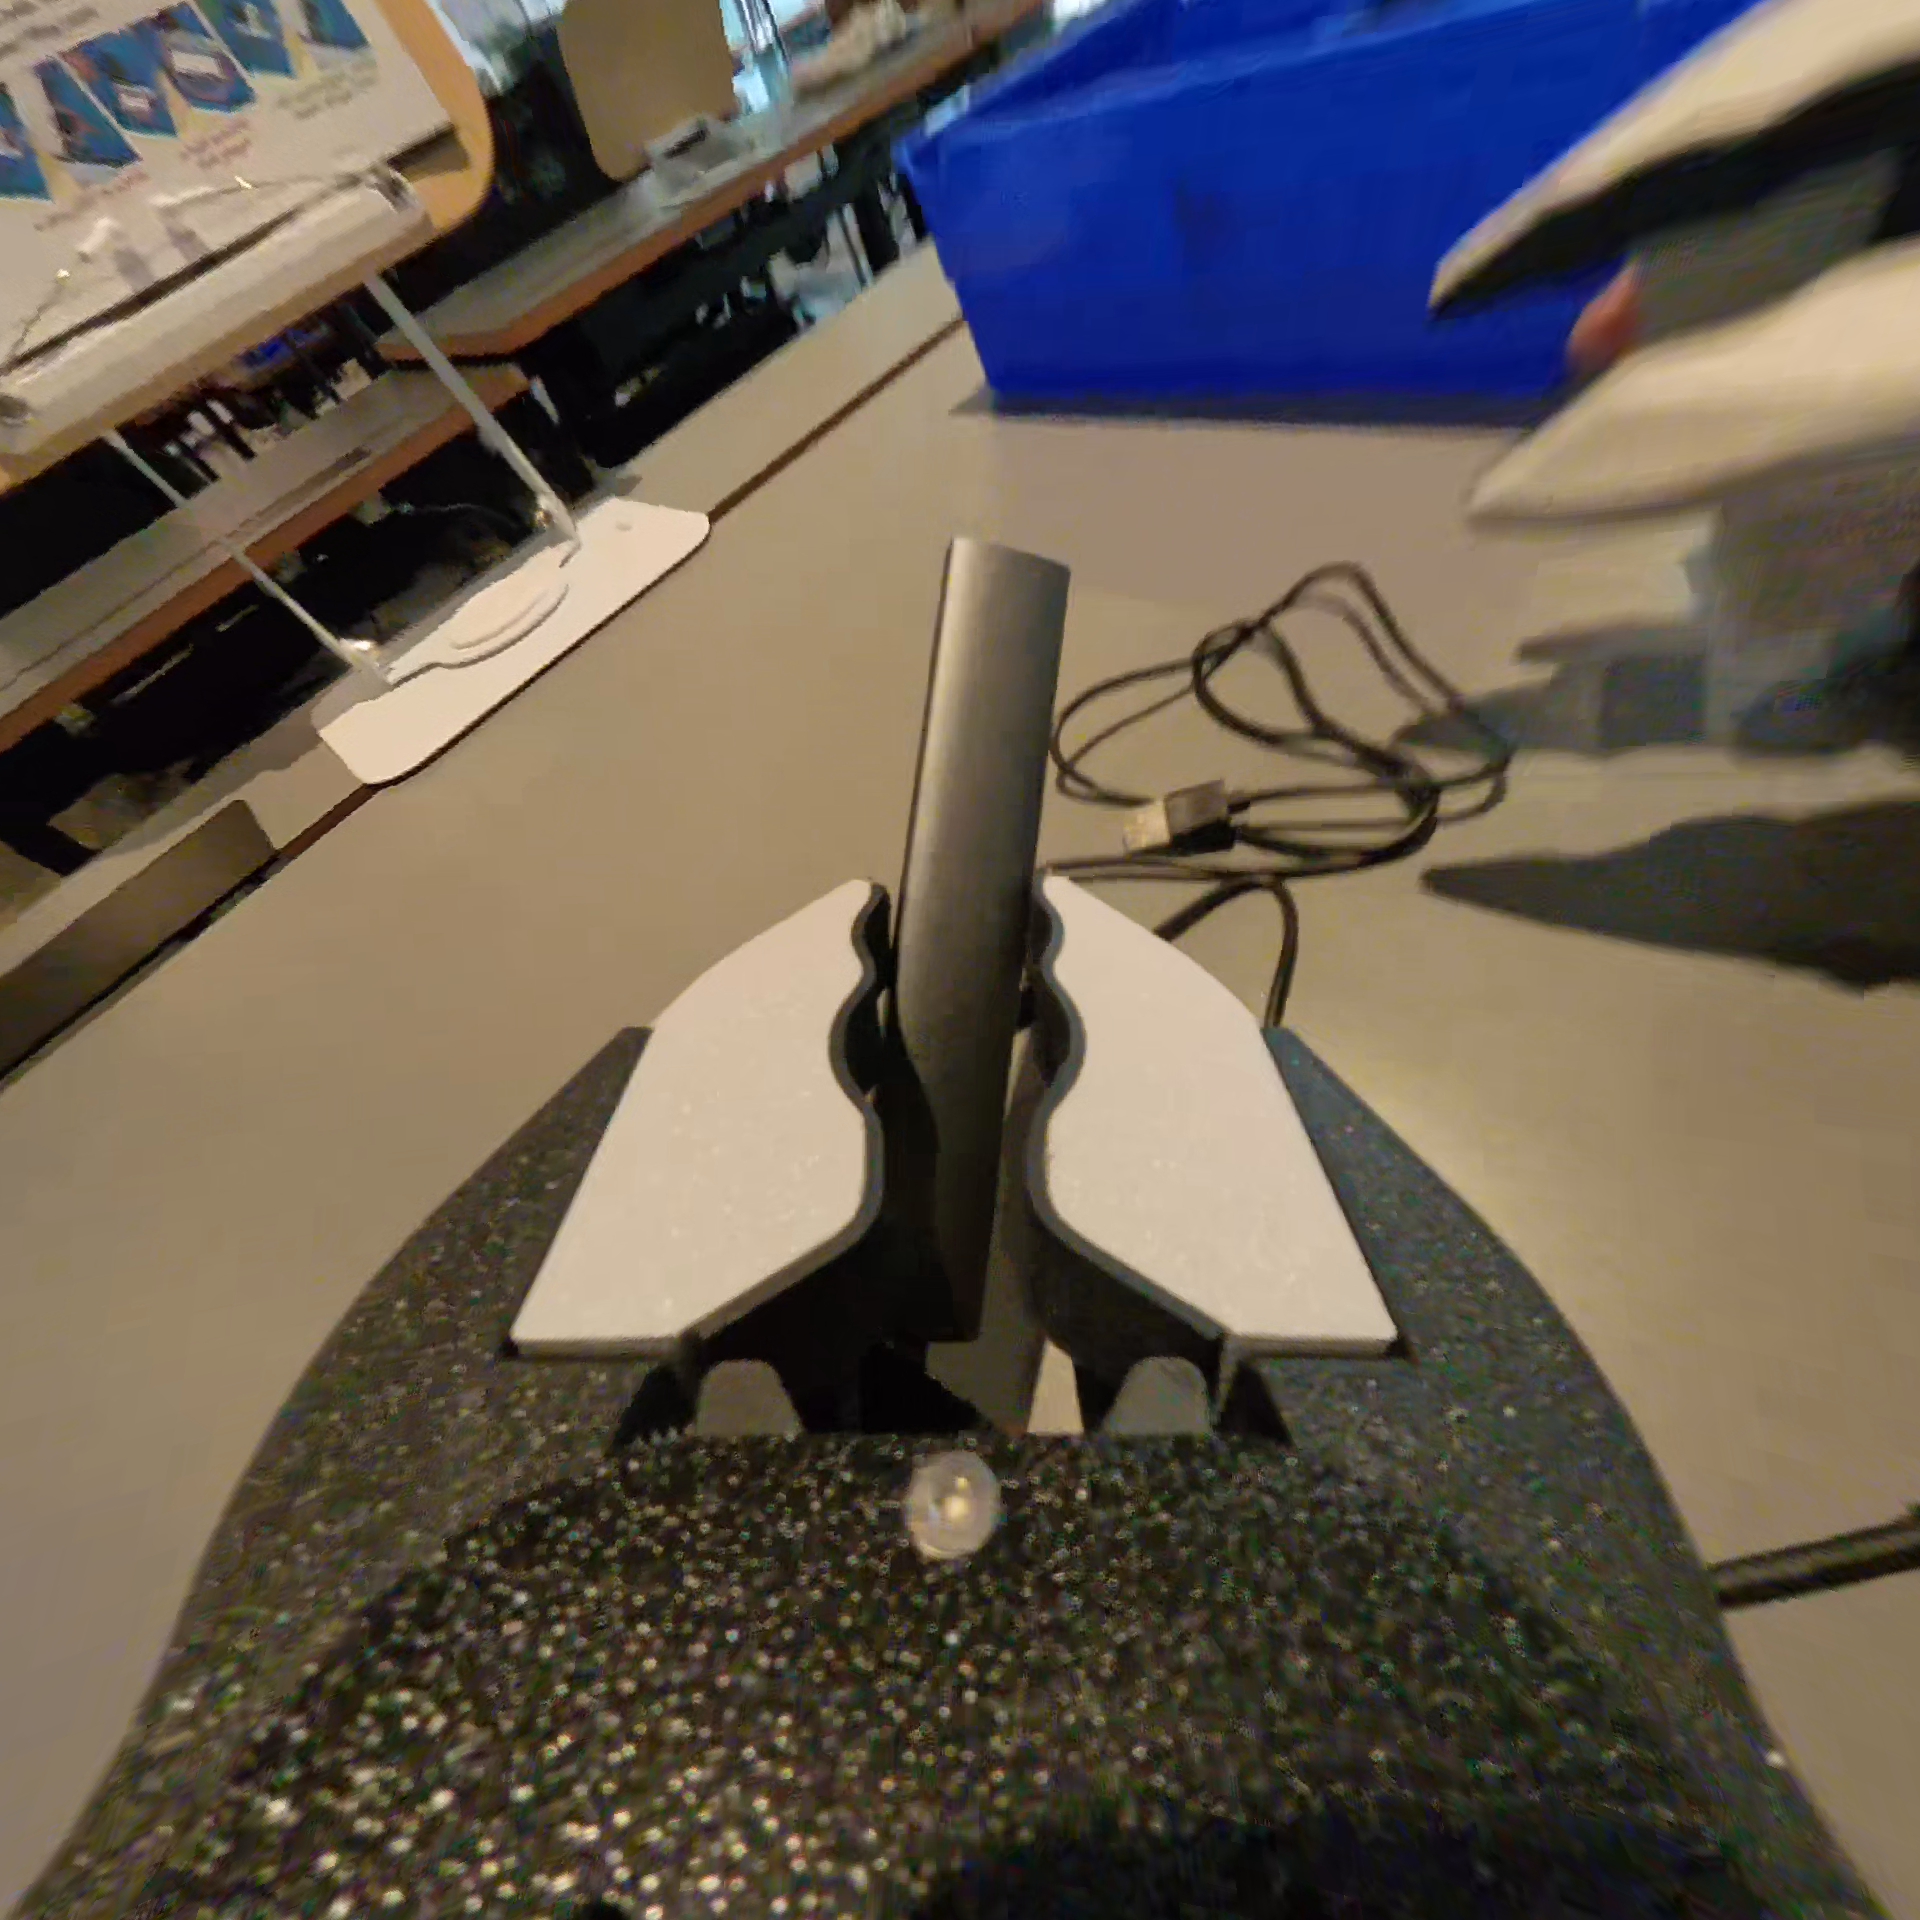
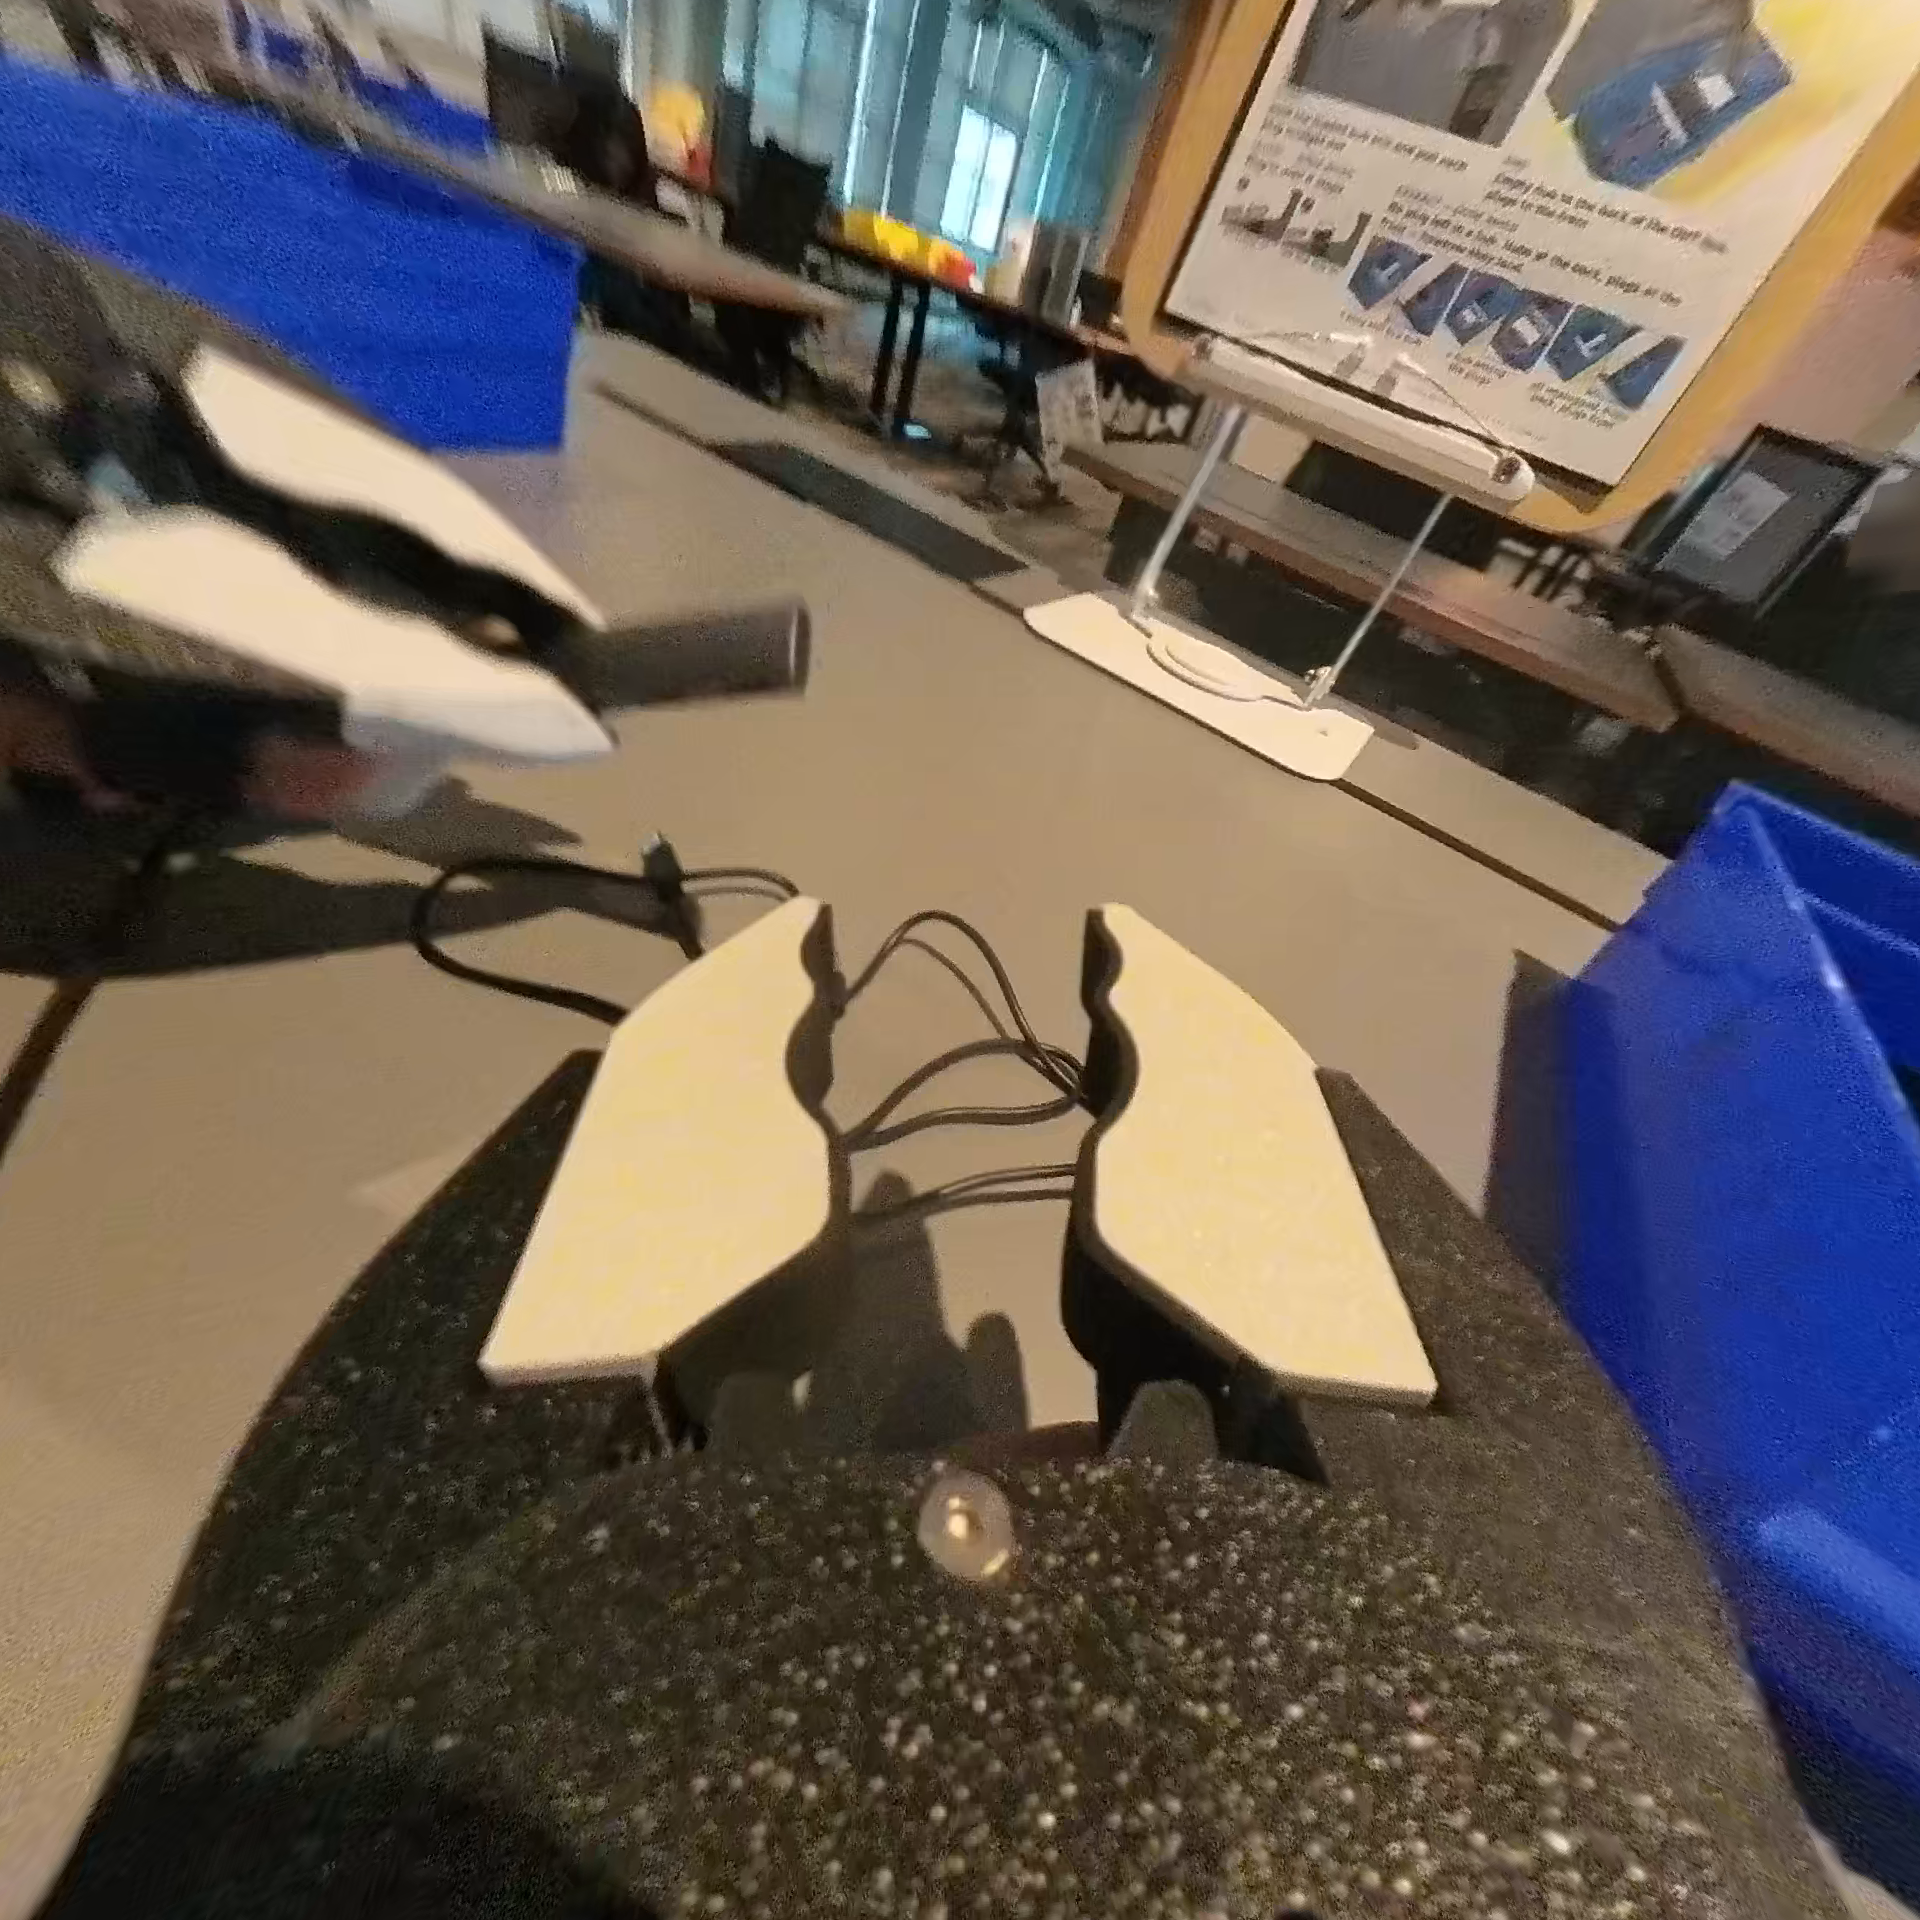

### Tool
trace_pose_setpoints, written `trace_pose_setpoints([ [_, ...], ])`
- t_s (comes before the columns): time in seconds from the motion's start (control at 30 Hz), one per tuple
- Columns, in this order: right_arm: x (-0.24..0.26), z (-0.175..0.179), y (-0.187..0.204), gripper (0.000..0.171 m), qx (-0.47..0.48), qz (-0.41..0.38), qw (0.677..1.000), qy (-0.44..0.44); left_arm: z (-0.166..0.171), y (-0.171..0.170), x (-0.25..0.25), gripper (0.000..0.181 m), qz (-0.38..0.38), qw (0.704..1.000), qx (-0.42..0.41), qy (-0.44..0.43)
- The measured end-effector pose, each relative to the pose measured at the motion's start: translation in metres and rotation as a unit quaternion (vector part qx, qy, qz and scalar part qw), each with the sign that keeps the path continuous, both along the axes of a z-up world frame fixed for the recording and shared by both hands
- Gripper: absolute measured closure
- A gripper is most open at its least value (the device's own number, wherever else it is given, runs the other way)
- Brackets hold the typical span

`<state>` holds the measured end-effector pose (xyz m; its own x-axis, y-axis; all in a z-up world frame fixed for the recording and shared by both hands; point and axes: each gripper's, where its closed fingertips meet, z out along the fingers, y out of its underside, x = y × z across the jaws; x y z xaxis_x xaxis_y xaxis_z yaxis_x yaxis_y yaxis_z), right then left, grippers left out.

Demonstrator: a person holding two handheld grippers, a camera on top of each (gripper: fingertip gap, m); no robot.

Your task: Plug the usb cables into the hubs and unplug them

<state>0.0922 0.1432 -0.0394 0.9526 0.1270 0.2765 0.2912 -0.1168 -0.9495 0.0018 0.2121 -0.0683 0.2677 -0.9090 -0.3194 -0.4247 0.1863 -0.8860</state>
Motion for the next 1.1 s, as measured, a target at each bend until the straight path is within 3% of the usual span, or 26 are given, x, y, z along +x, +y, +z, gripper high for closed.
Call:
trace_pose_setpoints([
  [0.13, 0.004, 0.011, -0.005, 0.124, 0.019, 0.036, 0.995, 0.09, -0.021, -0.005, 0.003, 0.158, -0.009, 0.994, 0.075, 0.085],
  [0.27, -0.01, 0.01, -0.003, 0.124, -0.013, 0.104, 0.974, 0.199, -0.016, -0.024, 0.012, 0.158, -0.064, 0.991, 0.097, 0.071],
  [0.37, -0.028, 0.006, -0.003, 0.123, -0.054, 0.161, 0.949, 0.267, 0.006, -0.04, 0.015, 0.158, -0.103, 0.987, 0.126, 0.013],
  [0.47, -0.042, 0.005, -0.005, 0.122, -0.073, 0.195, 0.937, 0.282, 0.019, -0.05, 0.014, 0.158, -0.124, 0.984, 0.128, -0.028],
  [0.67, -0.059, 0.005, -0.004, 0.122, -0.08, 0.211, 0.93, 0.29, 0.014, -0.066, 0.019, 0.158, -0.169, 0.976, 0.135, -0.018],
  [0.83, -0.065, 0.007, -0.007, 0.156, -0.08, 0.237, 0.922, 0.295, 0.009, -0.073, 0.021, 0.158, -0.19, 0.974, 0.122, -0.015],
  [0.9, -0.065, 0.008, -0.008, 0.157, -0.077, 0.237, 0.923, 0.294, 0.011, -0.071, 0.021, 0.157, -0.183, 0.974, 0.129, -0.019],
  [1.0, -0.059, 0.012, -0.008, 0.161, -0.055, 0.225, 0.925, 0.3, 0.027, -0.068, 0.017, 0.154, -0.173, 0.976, 0.115, -0.069],
  [1.1, -0.049, 0.02, -0.009, 0.161, -0.028, 0.214, 0.922, 0.321, 0.066, -0.055, 0.0, 0.157, -0.146, 0.969, 0.063, -0.191],
])
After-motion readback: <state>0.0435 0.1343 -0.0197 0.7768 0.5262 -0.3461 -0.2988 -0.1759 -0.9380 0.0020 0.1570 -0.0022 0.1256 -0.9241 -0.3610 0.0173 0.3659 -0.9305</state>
